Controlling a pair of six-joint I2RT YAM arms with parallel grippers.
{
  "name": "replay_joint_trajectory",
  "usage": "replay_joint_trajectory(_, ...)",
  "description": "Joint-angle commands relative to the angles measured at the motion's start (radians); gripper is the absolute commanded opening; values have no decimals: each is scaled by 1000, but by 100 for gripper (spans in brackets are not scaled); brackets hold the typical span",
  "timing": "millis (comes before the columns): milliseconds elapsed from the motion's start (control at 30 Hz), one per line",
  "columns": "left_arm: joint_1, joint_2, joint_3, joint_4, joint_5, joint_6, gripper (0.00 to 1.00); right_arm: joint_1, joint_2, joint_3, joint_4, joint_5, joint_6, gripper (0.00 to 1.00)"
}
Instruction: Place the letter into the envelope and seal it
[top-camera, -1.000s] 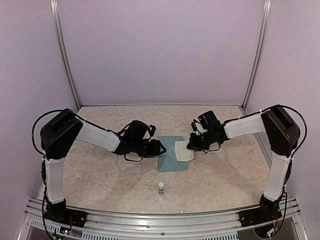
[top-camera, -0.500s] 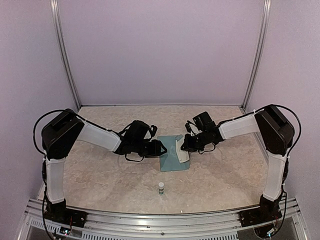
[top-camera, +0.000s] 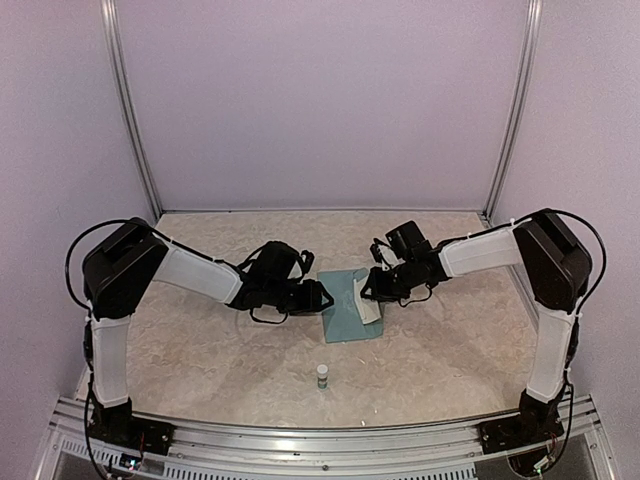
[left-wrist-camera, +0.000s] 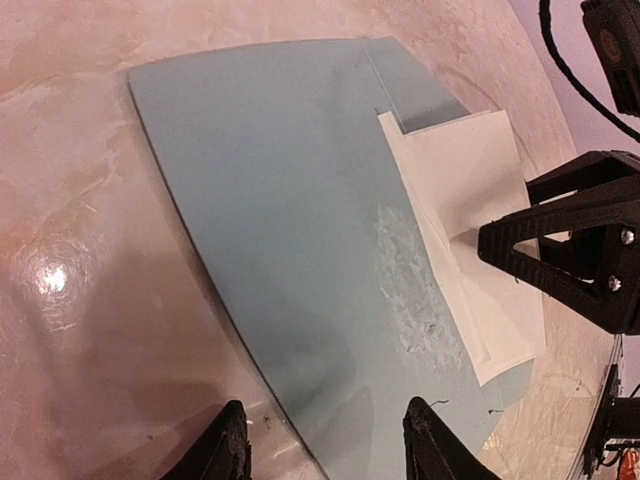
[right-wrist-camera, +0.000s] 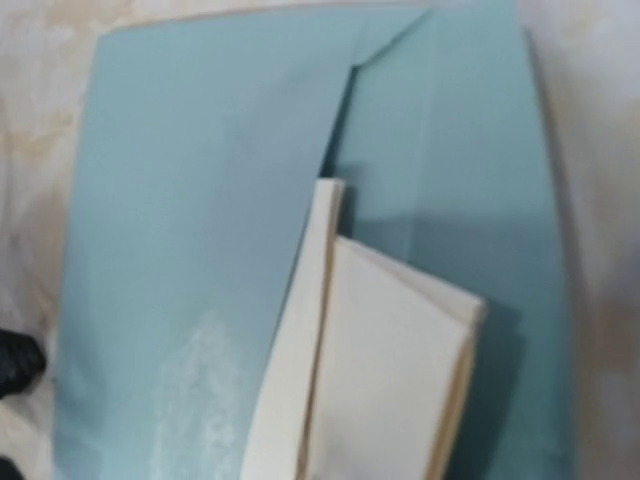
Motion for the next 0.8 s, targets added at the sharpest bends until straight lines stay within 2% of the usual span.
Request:
replay_joint_trajectory(0, 1, -54, -19, -23, -25, 11, 50, 11, -75, 28, -84, 84, -55, 28)
replay_joint_trajectory(267, 1, -61, -11, -19, -22, 9, 50, 19, -127, 13, -117, 128, -105, 48)
replay_joint_trajectory(767, 4, 21, 36, -23, 4, 11, 50, 27, -21, 48, -126, 135, -110, 45)
